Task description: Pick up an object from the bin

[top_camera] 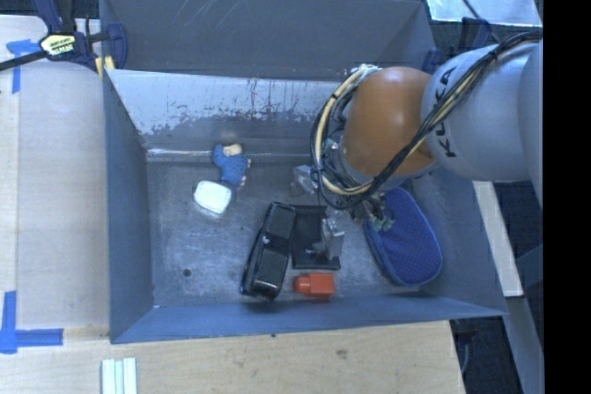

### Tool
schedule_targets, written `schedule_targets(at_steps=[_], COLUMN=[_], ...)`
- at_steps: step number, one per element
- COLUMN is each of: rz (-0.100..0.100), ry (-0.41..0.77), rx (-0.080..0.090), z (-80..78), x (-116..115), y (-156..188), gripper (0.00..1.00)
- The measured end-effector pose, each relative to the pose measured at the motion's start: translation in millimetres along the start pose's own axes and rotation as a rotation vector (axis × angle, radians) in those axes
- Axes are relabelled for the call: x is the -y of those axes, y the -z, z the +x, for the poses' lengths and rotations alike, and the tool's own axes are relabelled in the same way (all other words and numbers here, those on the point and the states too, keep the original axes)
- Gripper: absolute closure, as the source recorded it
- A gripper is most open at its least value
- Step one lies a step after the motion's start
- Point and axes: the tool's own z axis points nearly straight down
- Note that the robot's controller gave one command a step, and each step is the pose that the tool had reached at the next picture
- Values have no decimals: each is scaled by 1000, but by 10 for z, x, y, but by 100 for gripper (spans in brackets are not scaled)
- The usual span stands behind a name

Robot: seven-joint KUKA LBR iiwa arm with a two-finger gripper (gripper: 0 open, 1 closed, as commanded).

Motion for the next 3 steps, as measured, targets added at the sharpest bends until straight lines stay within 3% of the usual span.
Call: schedule_targets(at_steps=[3], rz=[0], ry=[-9], rx=[5], z=[-20], x=[14], y=[14], gripper=[0])
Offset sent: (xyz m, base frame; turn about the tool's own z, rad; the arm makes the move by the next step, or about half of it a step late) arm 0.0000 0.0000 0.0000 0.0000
